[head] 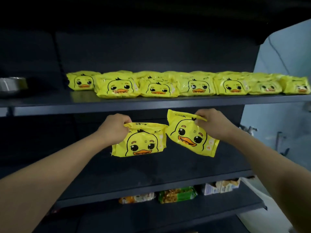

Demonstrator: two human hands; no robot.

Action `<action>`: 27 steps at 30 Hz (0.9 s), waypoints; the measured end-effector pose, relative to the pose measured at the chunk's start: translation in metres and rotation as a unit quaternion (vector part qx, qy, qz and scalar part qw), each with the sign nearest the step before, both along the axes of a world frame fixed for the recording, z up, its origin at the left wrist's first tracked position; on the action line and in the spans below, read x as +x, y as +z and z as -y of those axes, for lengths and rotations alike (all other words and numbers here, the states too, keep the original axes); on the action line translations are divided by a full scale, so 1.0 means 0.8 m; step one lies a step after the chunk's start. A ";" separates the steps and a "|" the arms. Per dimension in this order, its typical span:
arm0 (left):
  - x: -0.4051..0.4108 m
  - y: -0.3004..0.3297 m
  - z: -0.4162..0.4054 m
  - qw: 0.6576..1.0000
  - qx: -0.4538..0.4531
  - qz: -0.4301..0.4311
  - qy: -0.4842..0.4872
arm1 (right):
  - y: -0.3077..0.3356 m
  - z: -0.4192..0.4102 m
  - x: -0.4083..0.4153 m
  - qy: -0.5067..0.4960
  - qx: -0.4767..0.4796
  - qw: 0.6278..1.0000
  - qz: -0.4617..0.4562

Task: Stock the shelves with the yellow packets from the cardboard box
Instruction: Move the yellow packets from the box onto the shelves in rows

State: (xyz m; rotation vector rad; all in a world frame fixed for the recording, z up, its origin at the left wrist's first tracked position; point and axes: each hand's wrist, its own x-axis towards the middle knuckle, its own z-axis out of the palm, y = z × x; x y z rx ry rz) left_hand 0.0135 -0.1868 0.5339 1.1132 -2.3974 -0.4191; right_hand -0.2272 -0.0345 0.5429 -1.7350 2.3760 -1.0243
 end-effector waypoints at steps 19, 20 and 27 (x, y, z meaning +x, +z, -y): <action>0.128 0.197 0.117 0.991 -0.043 -0.087 0.088 | 0.167 0.137 0.090 0.035 -0.106 0.993 -0.040; 0.134 0.203 0.129 0.991 -0.044 -0.089 0.093 | 0.173 0.145 0.095 0.033 -0.109 0.993 -0.038; 0.166 0.233 0.267 0.982 -0.066 -0.116 0.134 | 0.209 0.253 0.140 0.019 -0.115 0.992 -0.050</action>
